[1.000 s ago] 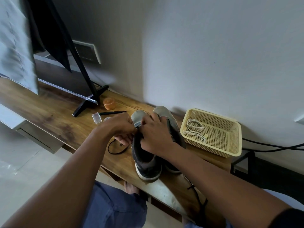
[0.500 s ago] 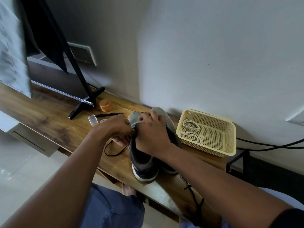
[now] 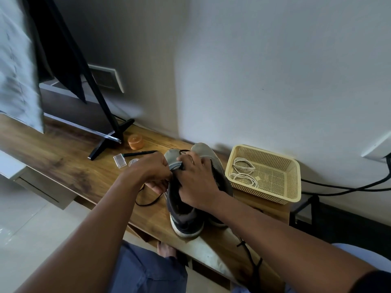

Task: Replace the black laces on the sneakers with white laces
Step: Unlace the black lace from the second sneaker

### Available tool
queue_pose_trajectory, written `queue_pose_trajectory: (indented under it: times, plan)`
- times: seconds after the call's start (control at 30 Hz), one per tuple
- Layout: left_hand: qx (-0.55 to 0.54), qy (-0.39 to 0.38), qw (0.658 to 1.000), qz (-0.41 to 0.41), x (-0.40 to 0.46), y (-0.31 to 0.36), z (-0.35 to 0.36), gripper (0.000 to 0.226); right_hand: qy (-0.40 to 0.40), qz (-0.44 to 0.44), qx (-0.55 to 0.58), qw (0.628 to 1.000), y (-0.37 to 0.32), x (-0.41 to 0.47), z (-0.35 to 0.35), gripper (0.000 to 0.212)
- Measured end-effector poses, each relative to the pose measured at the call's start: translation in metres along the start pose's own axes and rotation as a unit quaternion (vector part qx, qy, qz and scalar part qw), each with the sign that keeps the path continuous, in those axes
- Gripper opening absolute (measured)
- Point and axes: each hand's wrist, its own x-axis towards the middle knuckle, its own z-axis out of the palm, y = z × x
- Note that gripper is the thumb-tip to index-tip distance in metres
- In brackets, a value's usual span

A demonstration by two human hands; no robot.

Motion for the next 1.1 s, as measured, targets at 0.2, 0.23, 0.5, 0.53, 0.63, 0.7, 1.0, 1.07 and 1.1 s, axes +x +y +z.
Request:
queue_pose_trajectory:
  times: [0.2,0.23,0.5,0.53,0.63,0.7,1.0,1.07,1.1]
  plan:
    - [0.006,0.005,1.000,-0.010,0.001,0.001,0.004,0.008,0.091,0.041,0.023,0.995,0.002,-0.001,-0.005,0.009]
    - [0.003,0.007,1.000,-0.011,0.002,0.001,0.004,0.008,0.114,0.061,0.032,0.991,0.003,0.001,-0.008,0.008]
    - [-0.013,-0.006,1.000,-0.019,0.002,0.000,0.000,0.009,0.141,0.155,0.108,0.972,0.020,0.009,-0.018,0.015]
    - [-0.015,-0.008,1.000,-0.019,0.002,0.000,0.000,0.009,0.130,0.135,0.109,0.976,0.018,0.010,-0.017,0.019]
    - [-0.017,-0.009,1.000,-0.017,0.002,0.001,-0.002,0.008,0.073,0.056,0.077,0.993,0.007,0.010,-0.011,0.018]
    - [-0.016,-0.007,1.000,-0.015,0.001,0.002,-0.002,0.008,0.038,0.011,0.041,0.998,0.002,0.007,-0.003,0.018]
    - [-0.030,-0.002,0.999,-0.017,0.001,0.000,-0.002,0.012,0.166,0.143,0.092,0.971,0.015,0.015,-0.014,0.013]
    - [-0.035,-0.005,0.999,-0.018,0.000,0.000,-0.001,0.011,0.174,0.206,0.100,0.958,0.027,0.019,-0.019,0.012]
    - [-0.036,-0.007,0.999,-0.017,0.000,-0.001,0.000,0.011,0.165,0.223,0.094,0.956,0.032,0.021,-0.020,0.013]
